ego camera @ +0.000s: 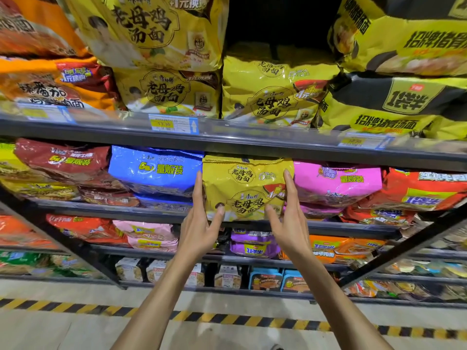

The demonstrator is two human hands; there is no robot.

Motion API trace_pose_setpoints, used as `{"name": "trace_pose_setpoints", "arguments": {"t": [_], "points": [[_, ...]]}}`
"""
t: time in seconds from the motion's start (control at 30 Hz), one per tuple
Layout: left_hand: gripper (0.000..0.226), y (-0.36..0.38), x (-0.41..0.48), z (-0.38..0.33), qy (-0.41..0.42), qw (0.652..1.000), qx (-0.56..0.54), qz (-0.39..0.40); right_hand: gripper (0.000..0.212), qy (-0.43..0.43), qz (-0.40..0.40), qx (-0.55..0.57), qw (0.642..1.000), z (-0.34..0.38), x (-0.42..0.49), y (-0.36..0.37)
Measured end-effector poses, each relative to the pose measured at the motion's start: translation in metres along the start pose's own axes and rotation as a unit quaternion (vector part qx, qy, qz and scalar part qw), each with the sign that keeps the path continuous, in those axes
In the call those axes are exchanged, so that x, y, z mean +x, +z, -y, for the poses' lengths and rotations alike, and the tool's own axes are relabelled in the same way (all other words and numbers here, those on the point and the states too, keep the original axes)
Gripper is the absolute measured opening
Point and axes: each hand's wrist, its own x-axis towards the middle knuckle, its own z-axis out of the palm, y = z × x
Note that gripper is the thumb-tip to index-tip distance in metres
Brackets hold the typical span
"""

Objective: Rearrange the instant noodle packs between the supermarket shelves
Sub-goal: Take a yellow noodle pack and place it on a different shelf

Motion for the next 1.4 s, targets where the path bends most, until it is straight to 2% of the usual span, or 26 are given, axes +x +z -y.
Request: {"name": "trace_pose_setpoints", "arguments": {"t": [0.27,0.53,0.77,1.03,1.2,1.4], "points": [[0.091,-0.017,-0.014,-0.004,0.041,0.998,-0.034,0.042,0.094,0.031,0.001,-0.031,0.999,0.017,-0.011,-0.006],[0.084,-0.025,-0.033,-0.001,0.014,0.99,-0.102,0.092,0.095,0.1,0.035,-0.05,0.993,0.03,-0.034,-0.014],[0.084,-0.029,-0.047,-0.001,-0.004,0.982,-0.137,0.13,0.091,0.11,0.022,-0.076,0.991,0.049,-0.057,-0.024],[0.089,-0.05,-0.052,-0.009,0.02,0.98,-0.149,0.133,0.089,0.124,-0.006,-0.084,0.989,0.082,-0.078,-0.034],[0.089,-0.069,-0.059,-0.035,0.064,0.979,-0.158,0.11,0.092,0.131,-0.011,-0.108,0.985,0.113,-0.091,-0.058],[0.089,-0.083,-0.05,-0.071,0.097,0.966,-0.223,0.091,0.102,0.087,-0.048,-0.138,0.985,0.147,-0.088,-0.09]]}}
